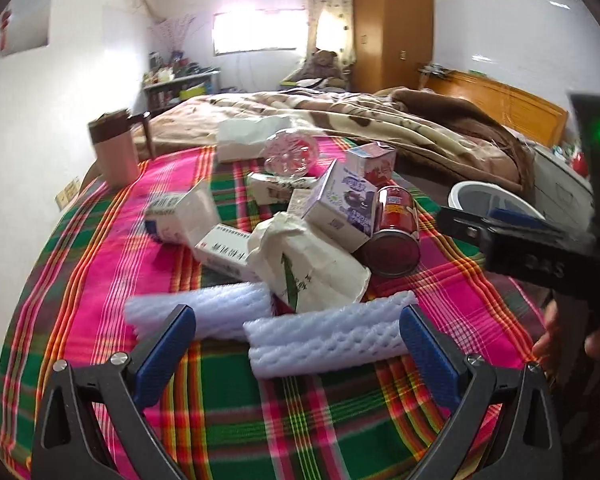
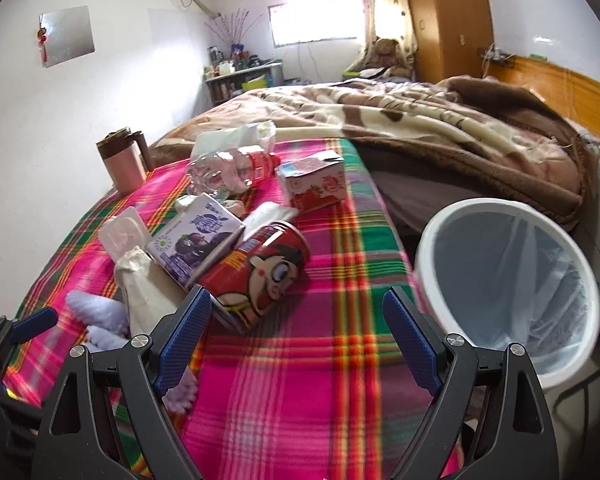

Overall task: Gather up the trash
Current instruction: 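Grasp the white foam net with the left tool while the right tool grasps the red can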

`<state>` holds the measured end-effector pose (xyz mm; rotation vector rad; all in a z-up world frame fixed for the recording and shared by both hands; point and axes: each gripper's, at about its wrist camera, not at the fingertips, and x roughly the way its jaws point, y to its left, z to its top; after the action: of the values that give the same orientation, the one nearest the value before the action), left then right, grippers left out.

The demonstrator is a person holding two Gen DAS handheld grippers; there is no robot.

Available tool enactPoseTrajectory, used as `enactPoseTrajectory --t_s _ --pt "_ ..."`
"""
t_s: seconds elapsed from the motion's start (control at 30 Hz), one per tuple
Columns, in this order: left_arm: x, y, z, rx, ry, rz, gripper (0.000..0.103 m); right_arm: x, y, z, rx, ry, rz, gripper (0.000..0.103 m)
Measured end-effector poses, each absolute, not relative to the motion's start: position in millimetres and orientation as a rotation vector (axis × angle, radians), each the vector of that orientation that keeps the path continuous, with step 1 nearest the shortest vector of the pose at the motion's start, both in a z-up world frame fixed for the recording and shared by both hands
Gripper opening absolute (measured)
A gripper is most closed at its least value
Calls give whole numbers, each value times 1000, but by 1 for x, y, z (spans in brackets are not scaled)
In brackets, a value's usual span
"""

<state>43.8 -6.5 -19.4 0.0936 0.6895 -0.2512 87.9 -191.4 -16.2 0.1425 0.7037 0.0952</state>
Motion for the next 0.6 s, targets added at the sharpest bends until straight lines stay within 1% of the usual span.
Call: enactPoseTrajectory --t_s 0.17,0.43,0.6 --pt "51 -14 -26 153 712 -313 103 106 -188 -22 183 760 99 90" --pt "57 -10 -37 132 771 -346 103 125 -185 -29 221 831 114 90" --pt "56 -13 -43 102 814 -406 100 133 -182 -37 251 882 134 89"
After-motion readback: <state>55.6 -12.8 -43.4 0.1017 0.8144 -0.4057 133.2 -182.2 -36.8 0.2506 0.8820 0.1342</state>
